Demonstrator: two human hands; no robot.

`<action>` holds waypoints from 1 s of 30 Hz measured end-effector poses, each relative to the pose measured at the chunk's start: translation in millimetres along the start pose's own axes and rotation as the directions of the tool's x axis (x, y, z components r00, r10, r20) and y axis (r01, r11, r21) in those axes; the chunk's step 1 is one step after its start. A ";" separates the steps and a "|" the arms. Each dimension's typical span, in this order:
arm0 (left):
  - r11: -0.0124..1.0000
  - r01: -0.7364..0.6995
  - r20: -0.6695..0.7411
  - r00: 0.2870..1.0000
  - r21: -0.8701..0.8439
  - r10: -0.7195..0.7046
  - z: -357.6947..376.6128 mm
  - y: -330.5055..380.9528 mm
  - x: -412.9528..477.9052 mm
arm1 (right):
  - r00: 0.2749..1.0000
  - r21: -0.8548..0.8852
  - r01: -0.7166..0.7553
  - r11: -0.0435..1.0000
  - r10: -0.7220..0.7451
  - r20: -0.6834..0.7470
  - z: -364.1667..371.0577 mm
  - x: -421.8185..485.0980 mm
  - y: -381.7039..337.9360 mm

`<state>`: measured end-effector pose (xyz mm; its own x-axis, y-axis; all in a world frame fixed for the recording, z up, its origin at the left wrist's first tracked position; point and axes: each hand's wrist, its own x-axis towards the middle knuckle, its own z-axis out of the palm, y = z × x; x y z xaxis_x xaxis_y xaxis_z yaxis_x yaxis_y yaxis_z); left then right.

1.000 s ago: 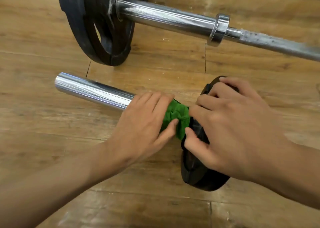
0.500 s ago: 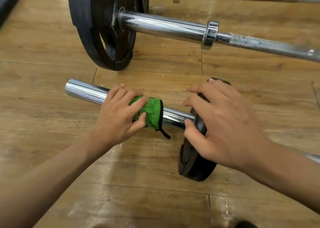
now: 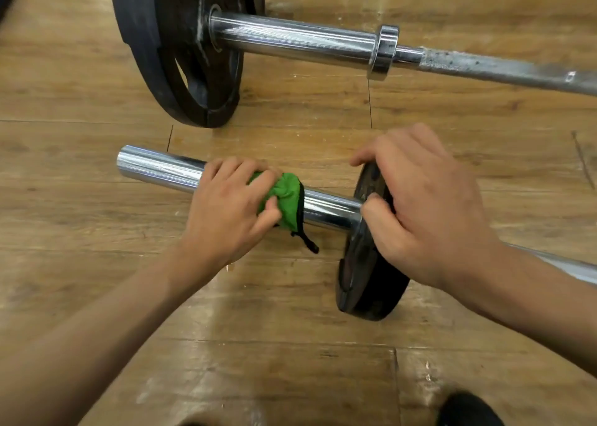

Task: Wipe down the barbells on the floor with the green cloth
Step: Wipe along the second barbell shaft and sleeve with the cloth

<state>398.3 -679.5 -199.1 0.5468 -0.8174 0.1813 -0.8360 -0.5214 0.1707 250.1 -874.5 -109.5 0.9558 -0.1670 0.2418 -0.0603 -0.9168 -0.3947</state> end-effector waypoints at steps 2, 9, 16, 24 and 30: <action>0.999 0.052 0.050 0.997 0.012 -0.052 -5.4 11.2 6.2 | 1.000 -0.061 -0.007 0.998 0.009 0.026 1.1 3.6 -1.5; 0.992 -0.126 -0.011 0.992 0.002 0.126 15.2 50.4 10.8 | 0.995 -0.175 0.035 0.984 -0.019 0.093 -1.1 3.3 -4.1; 0.981 0.177 -0.073 0.983 0.078 -0.171 -5.0 -16.3 -0.1 | 0.999 -0.146 0.013 0.989 -0.006 0.051 1.8 2.1 -6.5; 0.974 -0.196 -0.024 0.981 -0.114 0.195 22.6 79.4 11.8 | 0.996 -0.171 0.042 0.984 -0.028 0.083 -1.2 -4.2 -10.5; 0.999 -0.025 0.011 1.000 -0.023 0.025 2.2 24.3 -1.3 | 0.992 -0.106 0.041 0.994 -0.028 0.122 -5.6 -13.1 -10.7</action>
<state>377.1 -691.7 -197.3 0.5250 -0.8329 0.1753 -0.8482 -0.4950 0.1883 236.6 -864.5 -103.4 0.9850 -0.0957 0.1434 -0.0510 -0.9562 -0.2883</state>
